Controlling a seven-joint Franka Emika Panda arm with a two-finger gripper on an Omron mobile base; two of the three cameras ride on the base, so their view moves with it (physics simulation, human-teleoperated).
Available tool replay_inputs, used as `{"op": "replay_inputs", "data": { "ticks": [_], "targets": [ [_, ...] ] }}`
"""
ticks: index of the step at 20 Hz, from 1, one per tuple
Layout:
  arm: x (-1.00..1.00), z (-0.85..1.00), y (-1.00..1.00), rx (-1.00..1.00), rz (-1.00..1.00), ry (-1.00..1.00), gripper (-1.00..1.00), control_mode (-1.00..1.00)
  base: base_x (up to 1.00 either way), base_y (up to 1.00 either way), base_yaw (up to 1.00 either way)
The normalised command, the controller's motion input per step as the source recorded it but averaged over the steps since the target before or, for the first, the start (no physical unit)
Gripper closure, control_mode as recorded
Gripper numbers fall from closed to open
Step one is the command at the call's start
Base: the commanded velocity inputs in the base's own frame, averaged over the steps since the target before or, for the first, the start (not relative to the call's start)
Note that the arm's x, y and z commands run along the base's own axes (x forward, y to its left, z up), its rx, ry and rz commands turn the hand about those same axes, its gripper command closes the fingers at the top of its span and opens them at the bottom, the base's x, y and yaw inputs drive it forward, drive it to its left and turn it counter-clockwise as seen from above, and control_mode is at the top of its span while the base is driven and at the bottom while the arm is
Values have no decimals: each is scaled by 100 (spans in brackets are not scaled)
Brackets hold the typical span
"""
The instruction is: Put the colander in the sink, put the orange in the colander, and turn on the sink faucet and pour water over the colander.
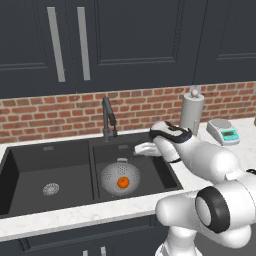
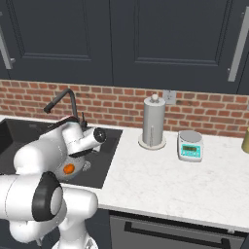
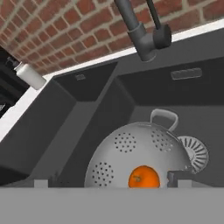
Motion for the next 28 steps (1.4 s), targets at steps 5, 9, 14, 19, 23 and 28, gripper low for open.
{"op": "replay_inputs", "data": {
  "ticks": [5, 9, 14, 19, 23, 28],
  "targets": [
    [30, 53, -11, 26, 0, -14, -100, -100, 0, 0, 0],
    [56, 27, 0, 24, 0, -5, -100, -100, 0, 0, 0],
    [50, 7, 0, 20, 0, 0, -100, -100, 0, 0, 0],
    [29, 1, 4, 14, 0, 0, -100, -100, 0, 0, 0],
    [11, 15, 17, 9, 0, -1, -100, -100, 0, 0, 0],
    [8, 19, 31, 2, 0, 0, -100, -100, 0, 0, 0]
  ]
}}
